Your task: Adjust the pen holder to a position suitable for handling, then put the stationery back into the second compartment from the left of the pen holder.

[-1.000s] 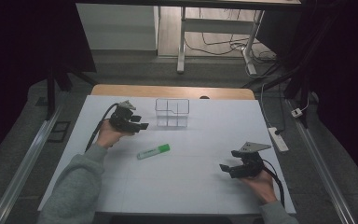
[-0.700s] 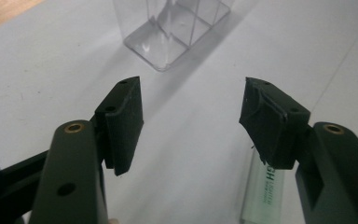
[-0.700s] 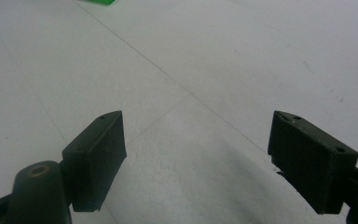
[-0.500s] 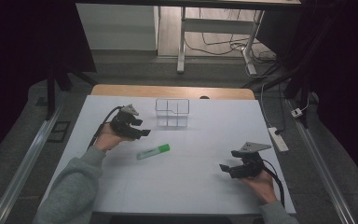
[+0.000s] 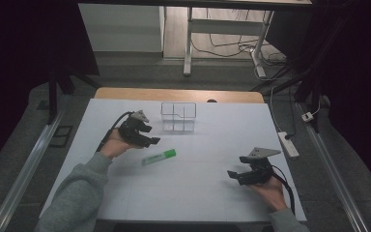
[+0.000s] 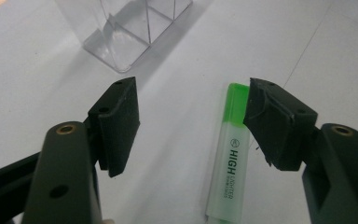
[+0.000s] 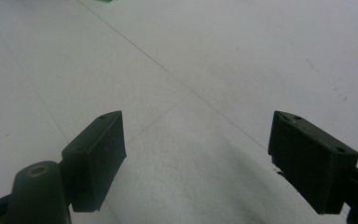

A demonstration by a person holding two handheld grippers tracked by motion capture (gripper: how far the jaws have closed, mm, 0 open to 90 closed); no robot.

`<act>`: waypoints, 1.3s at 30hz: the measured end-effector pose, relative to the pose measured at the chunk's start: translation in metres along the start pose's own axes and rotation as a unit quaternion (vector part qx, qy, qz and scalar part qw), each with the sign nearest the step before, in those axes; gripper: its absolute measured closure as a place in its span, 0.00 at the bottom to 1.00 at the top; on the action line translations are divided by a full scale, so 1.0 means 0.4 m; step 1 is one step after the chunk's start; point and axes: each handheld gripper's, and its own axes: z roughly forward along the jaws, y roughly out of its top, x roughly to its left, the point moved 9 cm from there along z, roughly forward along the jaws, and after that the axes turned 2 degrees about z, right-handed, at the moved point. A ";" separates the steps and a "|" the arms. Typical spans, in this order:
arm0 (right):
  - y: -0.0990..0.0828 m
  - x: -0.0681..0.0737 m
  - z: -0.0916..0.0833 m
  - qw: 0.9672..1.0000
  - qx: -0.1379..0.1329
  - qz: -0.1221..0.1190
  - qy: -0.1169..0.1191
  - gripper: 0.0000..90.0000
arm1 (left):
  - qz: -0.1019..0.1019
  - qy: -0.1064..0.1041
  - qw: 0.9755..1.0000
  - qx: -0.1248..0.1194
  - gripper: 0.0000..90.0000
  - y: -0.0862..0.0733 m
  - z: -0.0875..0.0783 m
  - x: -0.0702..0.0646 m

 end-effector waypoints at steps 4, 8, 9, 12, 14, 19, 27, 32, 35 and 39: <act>-0.001 0.000 0.000 1.000 0.002 -0.001 0.000 0.20 | 0.005 -0.003 1.000 0.004 0.38 0.005 0.005 -0.009; 0.001 0.002 -0.002 1.000 -0.002 0.002 0.003 0.21 | 0.009 -0.006 1.000 0.008 0.38 0.013 0.016 -0.019; 0.001 0.004 -0.002 1.000 -0.002 0.002 0.003 0.21 | 0.010 -0.007 1.000 0.010 0.38 0.014 0.020 -0.022; 0.000 0.003 -0.001 1.000 0.000 0.001 0.002 0.20 | 0.017 -0.010 1.000 0.015 0.38 0.019 0.031 -0.034; 0.001 0.002 -0.001 1.000 -0.001 0.001 0.003 0.20 | 0.021 -0.013 1.000 0.019 0.37 0.023 0.039 -0.041; 0.000 0.002 -0.002 1.000 0.001 -0.003 0.001 0.20 | 0.028 -0.017 0.999 0.028 0.36 0.031 0.058 -0.053; -0.001 0.002 -0.001 1.000 0.002 -0.003 0.000 0.20 | 0.037 -0.026 0.998 0.048 0.35 0.036 0.093 -0.075; -0.001 0.002 -0.002 1.000 0.002 -0.003 0.000 0.20 | 0.043 -0.031 0.996 0.064 0.34 0.027 0.103 -0.085; -0.002 0.002 -0.001 1.000 0.004 -0.004 -0.001 0.20 | 0.044 -0.034 0.996 0.076 0.33 0.023 0.111 -0.086; -0.002 0.002 0.000 1.000 0.004 -0.004 0.001 0.20 | 0.056 -0.041 0.993 0.092 0.31 0.019 0.123 -0.088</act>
